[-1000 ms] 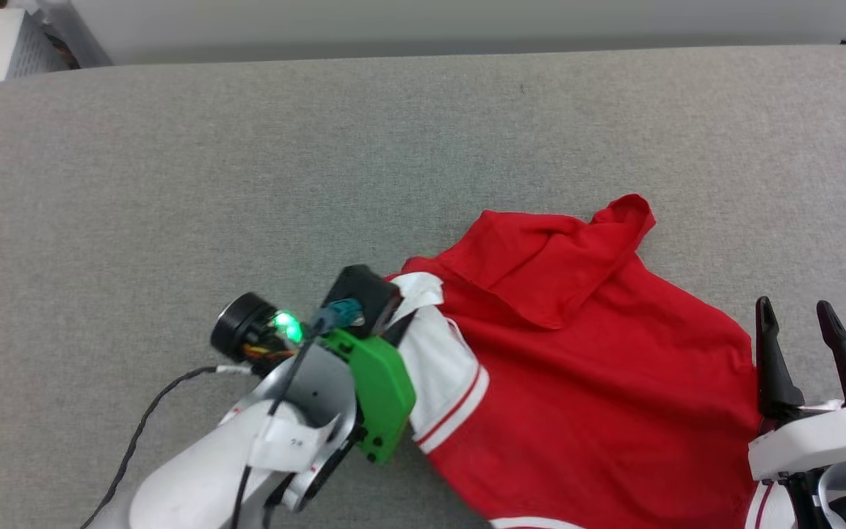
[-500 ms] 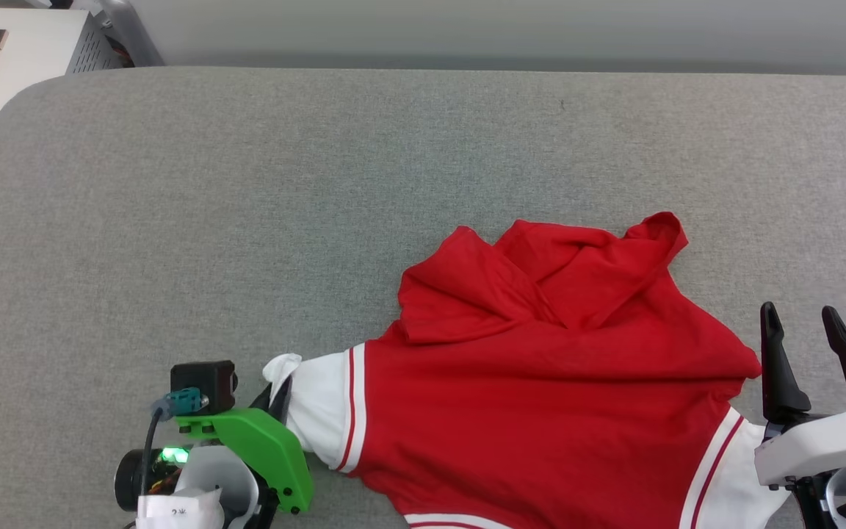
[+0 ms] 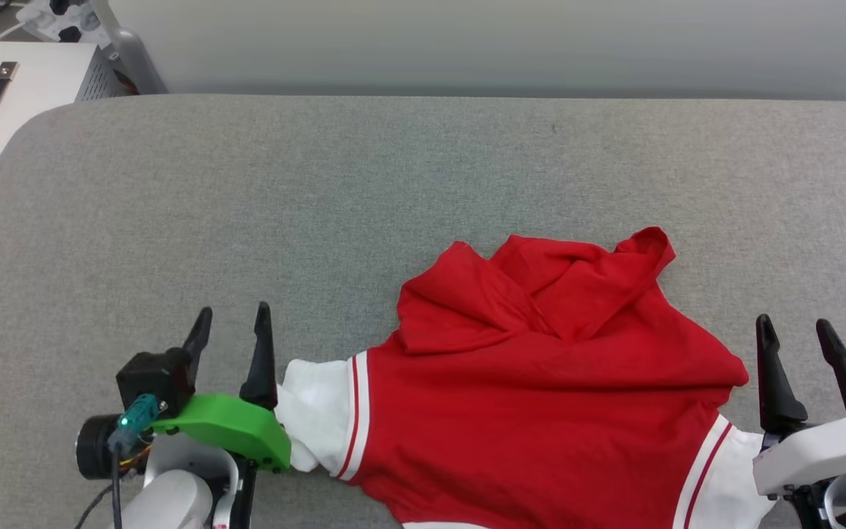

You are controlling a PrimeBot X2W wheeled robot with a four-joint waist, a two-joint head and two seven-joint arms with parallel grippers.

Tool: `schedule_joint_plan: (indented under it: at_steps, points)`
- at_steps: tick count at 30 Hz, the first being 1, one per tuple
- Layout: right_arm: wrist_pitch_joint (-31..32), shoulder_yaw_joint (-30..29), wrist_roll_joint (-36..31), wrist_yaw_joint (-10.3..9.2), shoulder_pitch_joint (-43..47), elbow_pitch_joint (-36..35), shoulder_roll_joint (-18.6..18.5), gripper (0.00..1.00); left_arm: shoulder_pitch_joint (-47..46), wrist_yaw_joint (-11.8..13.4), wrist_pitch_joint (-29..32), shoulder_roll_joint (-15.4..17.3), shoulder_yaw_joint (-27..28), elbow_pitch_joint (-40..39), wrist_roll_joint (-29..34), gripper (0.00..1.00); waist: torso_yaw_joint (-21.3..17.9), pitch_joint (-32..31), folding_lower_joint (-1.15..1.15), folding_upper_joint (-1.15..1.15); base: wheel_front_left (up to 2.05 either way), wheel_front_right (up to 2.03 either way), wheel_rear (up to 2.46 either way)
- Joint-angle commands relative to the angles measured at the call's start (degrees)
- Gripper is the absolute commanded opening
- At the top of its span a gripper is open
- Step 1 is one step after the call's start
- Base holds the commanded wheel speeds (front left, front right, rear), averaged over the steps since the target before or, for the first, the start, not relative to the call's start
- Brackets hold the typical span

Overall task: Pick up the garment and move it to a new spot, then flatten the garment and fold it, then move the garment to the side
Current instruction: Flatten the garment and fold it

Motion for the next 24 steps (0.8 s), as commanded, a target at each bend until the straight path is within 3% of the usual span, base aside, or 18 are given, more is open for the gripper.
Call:
schedule_joint_plan:
  at_steps: [1,11,18,24]
  points:
    - [0.55,-0.02,0.77,-0.05,0.95,0.36,-0.07,1.00,0.89,0.76,-0.66,0.38,0.69,-1.11,1.59,1.00,-0.04,-0.71,0.00,0.00,0.00,0.00,0.00]
    - [9.00,-3.27,4.64,-0.05,4.92,1.93,-2.19,1.00,5.71,4.18,-1.29,0.80,4.57,-11.71,6.99,1.00,-1.13,-2.55,0.00,0.00,0.00,0.00,0.00]
    - [22.39,-7.57,8.55,-0.05,7.54,3.30,-8.36,1.00,7.45,5.32,-1.28,1.81,5.17,-14.72,7.69,1.00,-1.95,-2.43,0.00,0.00,0.00,0.00,0.00]
    - [32.82,-4.52,12.83,-0.05,8.49,2.29,-11.92,1.00,7.42,5.74,-0.86,1.92,4.74,-15.78,8.05,1.00,-1.43,-0.96,0.00,0.00,0.00,0.00,0.00]
